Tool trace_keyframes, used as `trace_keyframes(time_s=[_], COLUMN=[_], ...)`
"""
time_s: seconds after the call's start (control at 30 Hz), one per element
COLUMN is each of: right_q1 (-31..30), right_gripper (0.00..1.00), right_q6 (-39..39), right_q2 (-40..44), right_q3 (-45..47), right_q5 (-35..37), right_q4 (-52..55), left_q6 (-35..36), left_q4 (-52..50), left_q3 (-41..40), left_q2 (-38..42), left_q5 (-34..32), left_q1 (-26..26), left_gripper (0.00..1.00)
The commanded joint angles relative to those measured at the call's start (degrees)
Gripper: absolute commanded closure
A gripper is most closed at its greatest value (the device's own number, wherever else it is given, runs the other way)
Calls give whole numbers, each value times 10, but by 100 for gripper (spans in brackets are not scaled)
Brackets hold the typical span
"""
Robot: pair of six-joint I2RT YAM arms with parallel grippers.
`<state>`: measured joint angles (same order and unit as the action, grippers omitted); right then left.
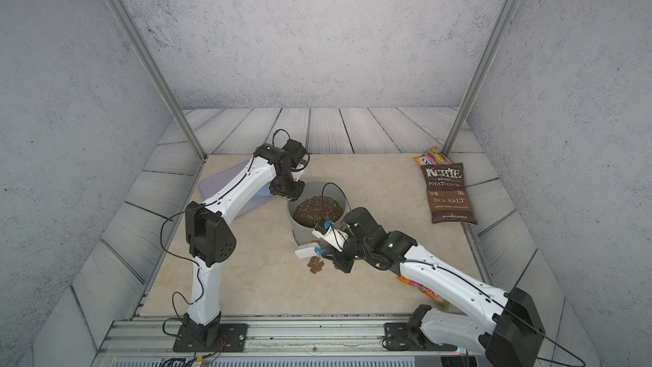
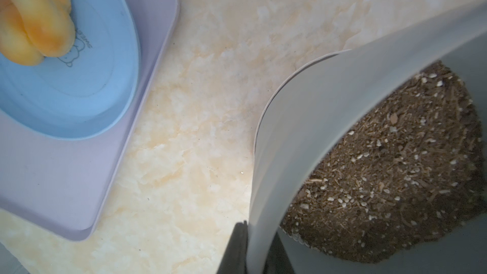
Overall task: Scrub the dried mud off the ceramic pot
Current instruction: Brush off the soil from the pot.
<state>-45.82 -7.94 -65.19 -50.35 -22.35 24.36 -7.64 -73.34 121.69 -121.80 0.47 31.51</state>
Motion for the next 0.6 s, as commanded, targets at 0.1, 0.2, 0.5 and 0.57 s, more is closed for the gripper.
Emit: trace_keyframes(time_s=[0.1,0.2,0.5,0.57], right_q1=[37,52,94,95], right_gripper=[100,100,100,100], right_q6=[-21,-25,-32,-31], right_q2=[-39,-40,-22,-13], right_q3=[-24,-2,59,67], right_q5=[-5,6,32,39], right_q4=[-47,-68,-71,-62], left_q6=[30,35,51,55], left_q4=[-22,-23,-24,-24], left_q3=[-2,-4,-4,-4], left_q2=[-14,-13,-13,-13], left_q5=[-9,-6,-8,-9], left_q1=[-13,-13,-13,-13], left_gripper=[100,100,100,100])
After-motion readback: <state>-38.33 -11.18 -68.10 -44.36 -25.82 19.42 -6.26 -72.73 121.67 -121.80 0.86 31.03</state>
